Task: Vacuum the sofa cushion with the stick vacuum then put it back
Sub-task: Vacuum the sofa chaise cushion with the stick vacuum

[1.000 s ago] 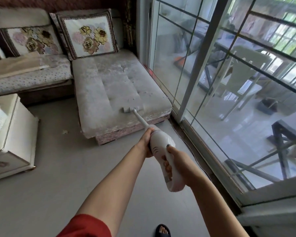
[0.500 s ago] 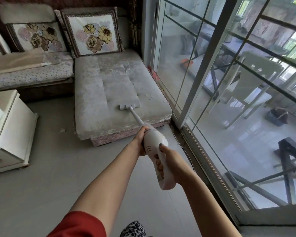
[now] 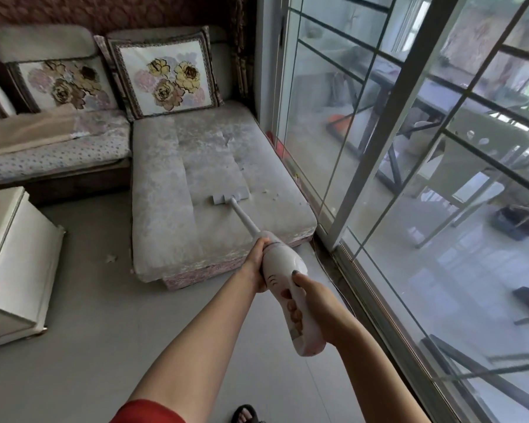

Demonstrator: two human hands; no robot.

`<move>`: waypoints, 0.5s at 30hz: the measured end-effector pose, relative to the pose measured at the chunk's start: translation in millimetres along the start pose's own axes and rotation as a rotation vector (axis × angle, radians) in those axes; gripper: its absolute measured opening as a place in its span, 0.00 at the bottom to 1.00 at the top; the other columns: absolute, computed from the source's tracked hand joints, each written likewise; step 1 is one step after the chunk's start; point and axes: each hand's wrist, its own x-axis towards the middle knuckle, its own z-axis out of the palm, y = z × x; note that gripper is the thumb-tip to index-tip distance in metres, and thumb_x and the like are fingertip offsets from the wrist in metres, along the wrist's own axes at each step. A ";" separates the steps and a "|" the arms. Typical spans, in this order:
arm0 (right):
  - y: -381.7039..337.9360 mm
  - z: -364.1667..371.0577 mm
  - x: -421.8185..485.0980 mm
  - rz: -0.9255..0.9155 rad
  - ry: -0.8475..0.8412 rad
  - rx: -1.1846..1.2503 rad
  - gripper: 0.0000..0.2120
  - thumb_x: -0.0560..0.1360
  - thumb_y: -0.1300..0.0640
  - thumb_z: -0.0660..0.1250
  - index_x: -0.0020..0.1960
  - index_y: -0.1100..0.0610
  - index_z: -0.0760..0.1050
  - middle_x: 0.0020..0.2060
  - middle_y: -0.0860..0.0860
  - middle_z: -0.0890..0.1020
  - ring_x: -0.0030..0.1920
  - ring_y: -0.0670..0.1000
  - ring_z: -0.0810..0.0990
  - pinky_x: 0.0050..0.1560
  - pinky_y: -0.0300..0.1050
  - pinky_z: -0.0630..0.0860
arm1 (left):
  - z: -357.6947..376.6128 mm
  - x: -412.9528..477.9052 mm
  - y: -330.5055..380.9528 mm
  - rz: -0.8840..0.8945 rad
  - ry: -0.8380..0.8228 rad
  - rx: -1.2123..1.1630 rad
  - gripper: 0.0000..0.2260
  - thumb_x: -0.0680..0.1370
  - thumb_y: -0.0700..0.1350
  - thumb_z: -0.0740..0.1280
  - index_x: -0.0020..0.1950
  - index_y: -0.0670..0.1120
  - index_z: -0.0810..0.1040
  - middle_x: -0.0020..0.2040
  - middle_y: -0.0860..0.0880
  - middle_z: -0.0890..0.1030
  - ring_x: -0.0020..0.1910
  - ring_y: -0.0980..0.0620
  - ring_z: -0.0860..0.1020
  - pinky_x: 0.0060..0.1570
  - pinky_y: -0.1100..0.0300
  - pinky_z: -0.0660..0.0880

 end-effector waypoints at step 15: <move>-94.4 39.5 105.8 0.038 -0.010 0.095 0.19 0.80 0.48 0.58 0.47 0.65 0.74 0.27 0.54 0.71 0.18 0.47 0.67 0.20 0.35 0.65 | -18.1 90.0 120.3 0.012 0.013 0.041 0.25 0.70 0.63 0.65 0.56 0.44 0.78 0.44 0.41 0.82 0.42 0.43 0.80 0.39 0.56 0.77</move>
